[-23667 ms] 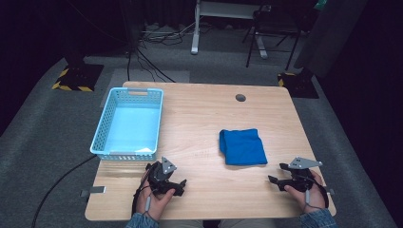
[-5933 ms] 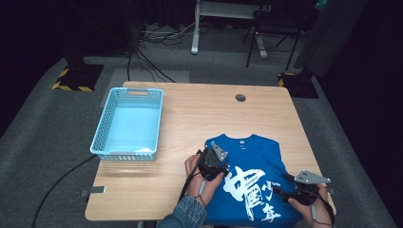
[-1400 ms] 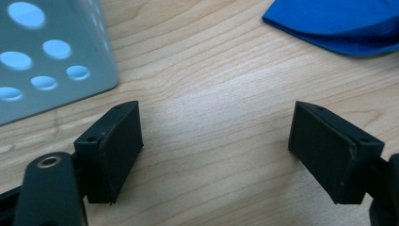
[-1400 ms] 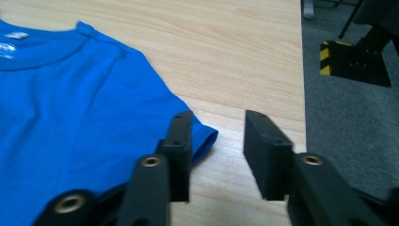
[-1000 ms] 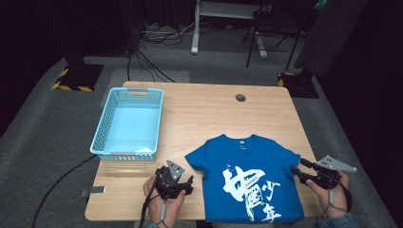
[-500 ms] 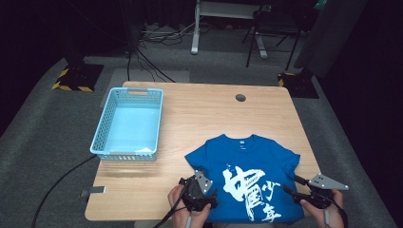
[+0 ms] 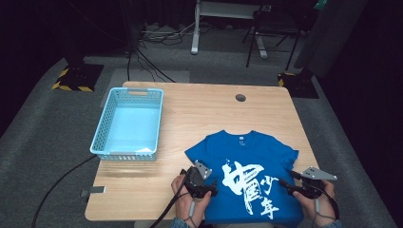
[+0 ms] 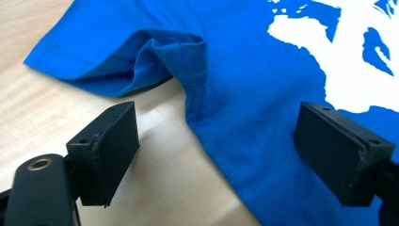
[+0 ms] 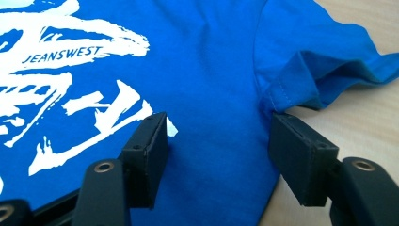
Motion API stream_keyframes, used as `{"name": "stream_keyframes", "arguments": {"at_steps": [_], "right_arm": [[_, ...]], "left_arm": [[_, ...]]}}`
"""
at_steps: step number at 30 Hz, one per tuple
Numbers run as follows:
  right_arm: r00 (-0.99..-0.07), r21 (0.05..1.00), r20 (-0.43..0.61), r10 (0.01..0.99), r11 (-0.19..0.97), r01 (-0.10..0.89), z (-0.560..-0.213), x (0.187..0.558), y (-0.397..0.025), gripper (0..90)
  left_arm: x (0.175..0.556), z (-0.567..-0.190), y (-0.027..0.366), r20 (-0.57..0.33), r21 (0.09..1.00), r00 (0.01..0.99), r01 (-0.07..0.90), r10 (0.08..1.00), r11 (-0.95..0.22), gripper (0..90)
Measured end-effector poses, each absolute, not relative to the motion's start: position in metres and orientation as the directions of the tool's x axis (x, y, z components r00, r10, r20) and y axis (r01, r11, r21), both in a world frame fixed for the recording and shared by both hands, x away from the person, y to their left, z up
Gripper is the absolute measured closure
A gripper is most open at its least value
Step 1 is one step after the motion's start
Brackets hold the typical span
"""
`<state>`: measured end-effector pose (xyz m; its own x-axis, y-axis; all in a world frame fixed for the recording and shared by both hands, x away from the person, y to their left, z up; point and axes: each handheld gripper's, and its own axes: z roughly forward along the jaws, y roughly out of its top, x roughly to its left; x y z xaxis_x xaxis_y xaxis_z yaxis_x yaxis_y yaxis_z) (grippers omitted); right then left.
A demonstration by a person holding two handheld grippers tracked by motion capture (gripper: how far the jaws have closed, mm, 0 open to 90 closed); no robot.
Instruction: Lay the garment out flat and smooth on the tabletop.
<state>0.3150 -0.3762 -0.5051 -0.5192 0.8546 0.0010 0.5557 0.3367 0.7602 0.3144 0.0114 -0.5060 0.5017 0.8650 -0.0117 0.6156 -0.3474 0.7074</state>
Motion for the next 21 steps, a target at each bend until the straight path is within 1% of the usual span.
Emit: {"name": "stream_keyframes", "arguments": {"at_steps": [8,11,12,13,15,17,21], "right_arm": [[-0.493,0.76,0.002,0.87,0.319,0.566,-0.505,0.348,-0.371,38.6],[-0.492,0.76,0.005,0.871,0.317,0.568,-0.505,0.355,-0.37,37.4],[-0.494,0.758,0.015,0.869,0.312,0.572,-0.504,0.355,-0.37,35.9],[-0.492,0.759,0.02,0.87,0.307,0.574,-0.503,0.354,-0.371,34.8],[-0.5,0.777,0.007,0.866,0.311,0.548,-0.498,0.346,-0.374,34.2],[-0.509,0.786,-0.004,0.861,0.318,0.53,-0.492,0.334,-0.377,33.4],[-0.57,0.774,-0.01,0.821,0.368,0.516,-0.493,0.305,-0.375,32.4]], "left_arm": [[0.352,-0.506,0.013,-0.014,0.706,0.481,0.626,0.877,-0.331,14.4],[0.357,-0.505,0.015,-0.016,0.712,0.465,0.627,0.885,-0.316,15.2],[0.354,-0.504,0.016,-0.005,0.725,0.458,0.614,0.889,-0.312,20.5],[0.349,-0.501,0.017,-0.006,0.736,0.455,0.604,0.89,-0.304,22.2],[0.336,-0.493,0.018,-0.011,0.752,0.472,0.585,0.882,-0.304,21.6],[0.32,-0.486,0.017,-0.011,0.749,0.502,0.577,0.865,-0.326,20.0],[0.289,-0.484,0.004,0.008,0.731,0.595,0.545,0.804,-0.411,18.5]]}}
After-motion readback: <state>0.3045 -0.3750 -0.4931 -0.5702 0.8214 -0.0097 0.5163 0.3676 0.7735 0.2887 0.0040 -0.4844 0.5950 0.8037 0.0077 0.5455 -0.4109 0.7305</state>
